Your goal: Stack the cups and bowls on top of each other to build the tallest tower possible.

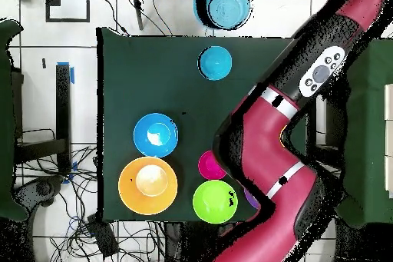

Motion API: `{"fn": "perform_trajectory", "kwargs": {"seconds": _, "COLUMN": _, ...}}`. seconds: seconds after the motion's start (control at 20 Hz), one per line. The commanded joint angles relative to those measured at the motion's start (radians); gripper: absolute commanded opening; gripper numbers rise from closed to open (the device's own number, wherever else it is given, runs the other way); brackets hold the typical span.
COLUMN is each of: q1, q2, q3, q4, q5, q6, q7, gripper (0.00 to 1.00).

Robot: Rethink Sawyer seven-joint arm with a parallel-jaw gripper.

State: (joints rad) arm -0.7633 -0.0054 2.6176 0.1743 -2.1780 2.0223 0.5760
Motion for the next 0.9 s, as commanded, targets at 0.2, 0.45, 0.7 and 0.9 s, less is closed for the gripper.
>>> {"fn": "perform_trajectory", "kwargs": {"seconds": 0.2, "q1": -0.04, "q2": -0.07, "q3": -0.419, "q4": 0.197, "q5": 0.188, "q6": 0.126, "q7": 0.089, "gripper": 0.0}}
{"fn": "perform_trajectory", "kwargs": {"seconds": 0.45, "q1": -0.09, "q2": -0.025, "q3": -0.53, "q4": 0.323, "q5": 0.373, "q6": 0.09, "q7": 0.215, "gripper": 0.0}}
{"fn": "perform_trajectory", "kwargs": {"seconds": 0.7, "q1": -0.088, "q2": -0.041, "q3": -0.621, "q4": 0.323, "q5": 0.48, "q6": 0.075, "q7": 0.245, "gripper": 0.0}}
{"fn": "perform_trajectory", "kwargs": {"seconds": 0.9, "q1": -0.081, "q2": -0.049, "q3": -0.676, "q4": 0.327, "q5": 0.554, "q6": 0.057, "q7": 0.277, "gripper": 0.0}}
